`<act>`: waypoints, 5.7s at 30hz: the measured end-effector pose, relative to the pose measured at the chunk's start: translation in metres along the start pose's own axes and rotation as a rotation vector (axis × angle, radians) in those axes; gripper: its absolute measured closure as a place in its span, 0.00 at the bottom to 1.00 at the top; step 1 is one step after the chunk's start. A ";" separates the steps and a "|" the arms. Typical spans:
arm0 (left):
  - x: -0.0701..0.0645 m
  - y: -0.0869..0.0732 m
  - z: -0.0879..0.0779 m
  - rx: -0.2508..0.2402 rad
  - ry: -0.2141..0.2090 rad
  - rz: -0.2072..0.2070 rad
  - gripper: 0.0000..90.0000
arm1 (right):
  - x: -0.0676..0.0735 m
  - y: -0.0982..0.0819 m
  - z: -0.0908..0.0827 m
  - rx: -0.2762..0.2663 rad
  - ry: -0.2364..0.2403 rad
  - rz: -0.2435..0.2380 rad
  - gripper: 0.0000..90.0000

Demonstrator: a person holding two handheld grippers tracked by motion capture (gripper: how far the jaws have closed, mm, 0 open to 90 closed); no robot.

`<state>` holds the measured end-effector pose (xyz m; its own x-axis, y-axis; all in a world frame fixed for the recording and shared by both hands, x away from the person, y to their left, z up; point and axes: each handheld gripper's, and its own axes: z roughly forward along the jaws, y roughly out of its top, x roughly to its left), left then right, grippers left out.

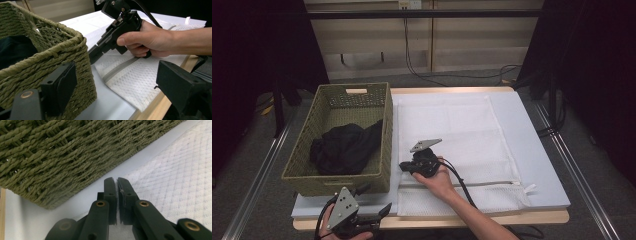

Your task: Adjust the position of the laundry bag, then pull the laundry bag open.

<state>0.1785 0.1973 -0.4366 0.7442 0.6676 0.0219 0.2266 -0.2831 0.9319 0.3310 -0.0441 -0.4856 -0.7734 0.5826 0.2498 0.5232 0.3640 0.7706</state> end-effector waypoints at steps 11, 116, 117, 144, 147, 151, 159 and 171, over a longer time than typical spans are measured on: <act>-0.001 0.000 0.000 0.010 -0.007 0.005 0.18 | 0.004 0.006 0.011 0.019 -0.002 -0.011 0.96; -0.036 0.035 0.091 0.079 -0.235 0.122 0.40 | -0.071 -0.169 -0.293 -0.098 -0.394 0.207 0.64; -0.036 0.034 0.091 0.077 -0.239 0.117 0.39 | -0.072 -0.170 -0.292 -0.086 -0.397 0.210 0.62; -0.040 0.033 0.094 0.094 -0.239 0.129 0.36 | -0.060 -0.177 -0.269 0.064 -0.500 0.124 0.89; -0.040 0.034 0.097 0.097 -0.248 0.132 0.37 | -0.061 -0.176 -0.269 0.055 -0.496 0.124 0.93; -0.043 0.038 0.100 0.102 -0.260 0.149 0.41 | -0.064 -0.176 -0.271 0.034 -0.472 0.164 0.98; -0.044 0.040 0.107 0.127 -0.275 0.166 0.46 | -0.067 -0.177 -0.278 -0.030 -0.433 0.202 0.99; -0.052 0.059 0.149 0.154 -0.315 0.186 0.58 | -0.063 -0.172 -0.288 -0.110 -0.419 0.210 0.99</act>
<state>0.2466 0.0436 -0.4369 0.9323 0.3579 0.0512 0.1431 -0.4953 0.8569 0.1865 -0.3522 -0.4651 -0.4327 0.8860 0.1665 0.5938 0.1411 0.7921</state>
